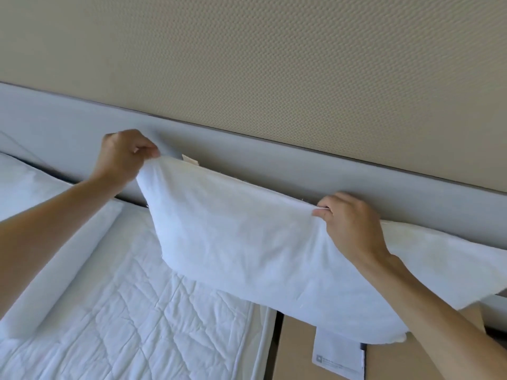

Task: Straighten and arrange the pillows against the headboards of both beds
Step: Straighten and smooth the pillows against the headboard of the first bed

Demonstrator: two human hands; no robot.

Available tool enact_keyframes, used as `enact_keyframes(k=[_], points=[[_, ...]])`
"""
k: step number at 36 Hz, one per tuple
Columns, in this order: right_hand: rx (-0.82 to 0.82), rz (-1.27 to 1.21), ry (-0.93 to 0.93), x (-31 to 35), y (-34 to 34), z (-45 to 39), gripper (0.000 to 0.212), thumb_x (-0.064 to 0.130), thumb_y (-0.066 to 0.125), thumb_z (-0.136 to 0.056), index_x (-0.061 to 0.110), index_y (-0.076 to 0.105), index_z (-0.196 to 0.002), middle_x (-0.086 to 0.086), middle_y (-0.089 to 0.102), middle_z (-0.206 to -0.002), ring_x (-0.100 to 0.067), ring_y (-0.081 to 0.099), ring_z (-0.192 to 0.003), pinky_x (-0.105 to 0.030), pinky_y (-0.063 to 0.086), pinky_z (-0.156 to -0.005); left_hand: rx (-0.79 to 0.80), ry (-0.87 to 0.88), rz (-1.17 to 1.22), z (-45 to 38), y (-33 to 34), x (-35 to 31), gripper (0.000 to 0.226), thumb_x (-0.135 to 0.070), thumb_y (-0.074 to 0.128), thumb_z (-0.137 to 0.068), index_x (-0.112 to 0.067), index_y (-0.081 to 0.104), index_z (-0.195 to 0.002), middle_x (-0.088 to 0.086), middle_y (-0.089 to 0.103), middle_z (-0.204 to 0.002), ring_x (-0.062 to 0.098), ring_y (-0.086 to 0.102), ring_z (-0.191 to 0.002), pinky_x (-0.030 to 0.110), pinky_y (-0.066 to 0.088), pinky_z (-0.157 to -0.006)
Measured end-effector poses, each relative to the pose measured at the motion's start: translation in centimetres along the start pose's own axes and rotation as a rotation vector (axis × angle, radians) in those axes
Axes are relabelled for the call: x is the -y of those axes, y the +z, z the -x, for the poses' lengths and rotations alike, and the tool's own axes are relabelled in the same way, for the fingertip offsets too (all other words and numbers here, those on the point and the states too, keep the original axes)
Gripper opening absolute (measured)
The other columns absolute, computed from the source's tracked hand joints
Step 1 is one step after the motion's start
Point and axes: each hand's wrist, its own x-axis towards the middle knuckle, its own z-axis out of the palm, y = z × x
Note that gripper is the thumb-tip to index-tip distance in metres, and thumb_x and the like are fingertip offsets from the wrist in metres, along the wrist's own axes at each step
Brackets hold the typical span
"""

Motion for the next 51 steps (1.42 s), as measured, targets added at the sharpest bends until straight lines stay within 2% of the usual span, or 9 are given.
enact_keyframes(k=[2,5,7,12,19,25,29,38,51], points=[[0.064,-0.012,0.016,-0.2,-0.1,0.1,0.013,0.024,0.069,-0.089,0.016,0.064,-0.080,0.006,0.060,-0.077,-0.023,0.059,-0.074,-0.033,0.045,-0.060,-0.017,0.018,-0.013,1.0,0.6,-0.2,0.011,-0.005,0.065,-0.086,-0.001,0.075,-0.087,0.012,0.070,-0.086,0.005,0.061,-0.077,0.017,0.040,-0.074],[0.109,-0.057,0.034,-0.7,-1.0,0.7,0.011,0.029,0.061,-0.093,0.018,0.064,-0.091,0.006,0.062,-0.088,-0.022,0.061,-0.085,-0.038,0.051,-0.069,-0.064,0.051,-0.050,3.0,1.3,-1.1,0.013,-0.013,0.063,-0.089,-0.006,0.074,-0.089,0.015,0.069,-0.097,0.035,0.062,-0.093,0.034,0.042,-0.082],[0.124,-0.079,0.053,-0.9,-2.2,1.6,0.017,0.033,0.060,-0.093,0.018,0.064,-0.100,0.004,0.064,-0.097,-0.021,0.062,-0.093,-0.038,0.052,-0.075,-0.075,0.067,-0.025,4.9,1.4,-2.7,0.016,-0.018,0.061,-0.092,-0.008,0.073,-0.093,0.012,0.070,-0.101,0.034,0.063,-0.097,0.036,0.043,-0.088],[0.114,-0.053,0.064,0.1,-7.0,4.1,0.038,0.042,0.054,-0.095,0.016,0.060,-0.122,0.003,0.065,-0.122,-0.020,0.059,-0.114,-0.036,0.048,-0.095,-0.087,0.033,0.165,10.5,0.5,-8.2,0.023,-0.025,0.054,-0.097,-0.013,0.072,-0.103,0.000,0.070,-0.110,0.021,0.062,-0.107,0.019,0.040,-0.089],[0.028,-0.045,-0.024,3.1,-14.6,6.7,0.049,0.055,0.049,-0.092,0.027,0.051,-0.133,0.012,0.052,-0.139,-0.012,0.048,-0.130,-0.037,0.036,-0.108,-0.101,0.023,0.185,15.8,-3.8,-15.8,0.030,-0.039,0.044,-0.098,-0.033,0.066,-0.118,-0.013,0.059,-0.131,0.013,0.053,-0.123,0.045,0.047,-0.095],[-0.013,-0.014,-0.133,6.4,-20.5,8.8,0.053,0.055,0.045,-0.095,0.028,0.044,-0.141,0.009,0.043,-0.149,-0.012,0.040,-0.137,-0.048,0.033,-0.111,-0.098,-0.002,0.072,20.0,-9.2,-23.0,0.038,-0.047,0.042,-0.097,-0.041,0.052,-0.133,-0.016,0.043,-0.146,0.010,0.040,-0.136,0.039,0.035,-0.109],[0.004,0.043,-0.177,8.4,-23.3,10.9,0.058,0.059,0.034,-0.098,0.029,0.037,-0.147,0.009,0.035,-0.155,-0.013,0.031,-0.145,-0.051,0.026,-0.116,-0.129,0.051,0.009,22.8,-11.6,-25.9,0.042,-0.038,0.034,-0.100,-0.036,0.046,-0.140,-0.010,0.034,-0.155,0.013,0.028,-0.145,0.048,0.027,-0.115],[0.097,0.130,-0.187,10.0,-23.9,15.3,0.062,0.064,0.038,-0.093,0.036,0.036,-0.148,0.010,0.025,-0.161,-0.015,0.021,-0.150,-0.056,0.020,-0.117,0.039,-0.022,-0.151,29.1,-10.9,-24.8,0.051,-0.048,0.024,-0.101,-0.042,0.019,-0.151,-0.011,0.005,-0.163,0.016,0.003,-0.151,0.055,0.013,-0.119],[0.219,0.160,-0.207,11.3,-20.9,16.2,0.070,0.072,0.026,-0.092,0.039,0.018,-0.153,0.013,0.013,-0.164,-0.013,0.007,-0.152,-0.055,0.013,-0.121,0.085,-0.167,-0.199,34.1,-10.4,-20.5,0.054,-0.051,0.020,-0.099,-0.045,0.009,-0.151,-0.012,-0.003,-0.163,0.017,-0.003,-0.151,0.057,0.010,-0.119]])
